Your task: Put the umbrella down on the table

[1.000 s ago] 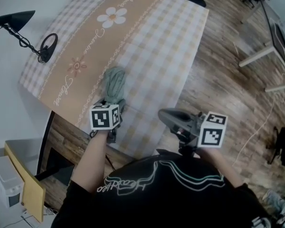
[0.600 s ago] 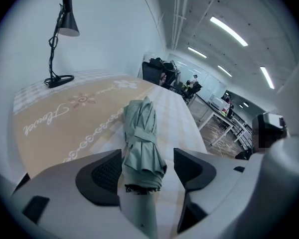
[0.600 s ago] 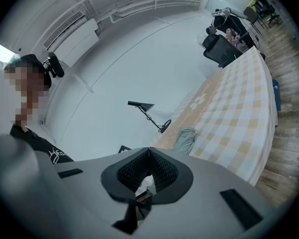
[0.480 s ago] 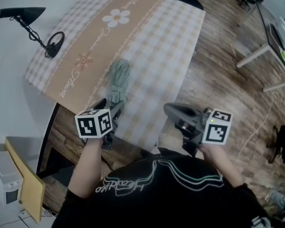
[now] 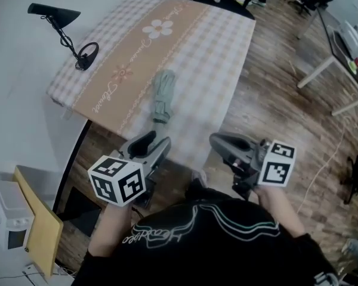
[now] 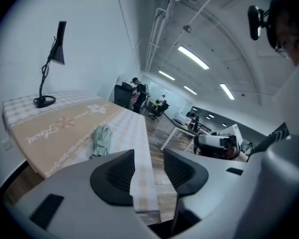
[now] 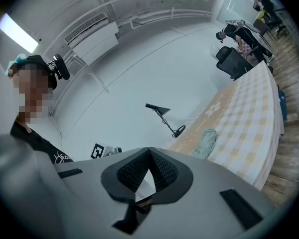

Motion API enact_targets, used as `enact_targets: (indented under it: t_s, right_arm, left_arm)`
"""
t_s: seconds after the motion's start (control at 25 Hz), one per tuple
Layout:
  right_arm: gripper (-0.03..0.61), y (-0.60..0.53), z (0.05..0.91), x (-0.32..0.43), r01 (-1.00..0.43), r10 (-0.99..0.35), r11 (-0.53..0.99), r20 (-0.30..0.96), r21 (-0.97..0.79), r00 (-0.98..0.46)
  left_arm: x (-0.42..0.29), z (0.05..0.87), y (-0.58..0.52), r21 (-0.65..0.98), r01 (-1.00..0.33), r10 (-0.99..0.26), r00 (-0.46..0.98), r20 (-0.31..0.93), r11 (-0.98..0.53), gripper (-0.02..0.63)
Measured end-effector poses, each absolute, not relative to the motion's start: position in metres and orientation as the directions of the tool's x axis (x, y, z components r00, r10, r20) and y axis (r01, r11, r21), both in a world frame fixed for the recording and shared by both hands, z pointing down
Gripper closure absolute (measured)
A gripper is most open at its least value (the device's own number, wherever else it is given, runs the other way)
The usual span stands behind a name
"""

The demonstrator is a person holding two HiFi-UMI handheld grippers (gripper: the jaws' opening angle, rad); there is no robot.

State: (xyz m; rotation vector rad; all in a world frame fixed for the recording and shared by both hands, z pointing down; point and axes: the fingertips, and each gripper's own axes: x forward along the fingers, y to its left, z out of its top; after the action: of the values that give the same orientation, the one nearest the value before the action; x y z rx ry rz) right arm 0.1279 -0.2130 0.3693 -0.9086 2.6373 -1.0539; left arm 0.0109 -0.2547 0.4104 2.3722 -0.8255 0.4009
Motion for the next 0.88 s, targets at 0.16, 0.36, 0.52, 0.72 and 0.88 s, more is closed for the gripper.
enact_targets:
  t_s: [0.16, 0.36, 0.52, 0.72, 0.88]
  right_arm:
    - [0.566, -0.180, 0.354, 0.111, -0.482, -0.590, 0.594, 0.058, -0.644, -0.805]
    - [0.568, -0.142, 0.339, 0.087, -0.481, -0.587, 0.634, 0.029, -0.606, -0.809]
    - [0.568, -0.119, 0.332, 0.073, -0.487, -0.578, 0.663, 0.026, -0.569, -0.816]
    - [0.568, -0.102, 0.328, 0.062, -0.487, -0.581, 0.665, 0.017, -0.567, -0.813]
    - [0.568, -0.096, 0.326, 0.055, -0.488, -0.583, 0.665, 0.014, -0.565, -0.812]
  left_arm:
    - [0.009, 0.382, -0.214, 0.481, -0.557, -0.426, 0.830, 0.361, -0.677, 0.553]
    - [0.003, 0.361, -0.176, 0.506, -0.485, -0.401, 0.875, 0.272, -0.714, 0.615]
    - [-0.002, 0.352, -0.154, 0.492, -0.456, -0.383, 0.890, 0.248, -0.741, 0.617]
    - [-0.016, 0.343, -0.139, 0.491, -0.452, -0.397, 0.892, 0.218, -0.745, 0.617]
    - [-0.018, 0.339, -0.131, 0.488, -0.439, -0.388, 0.898, 0.208, -0.754, 0.617]
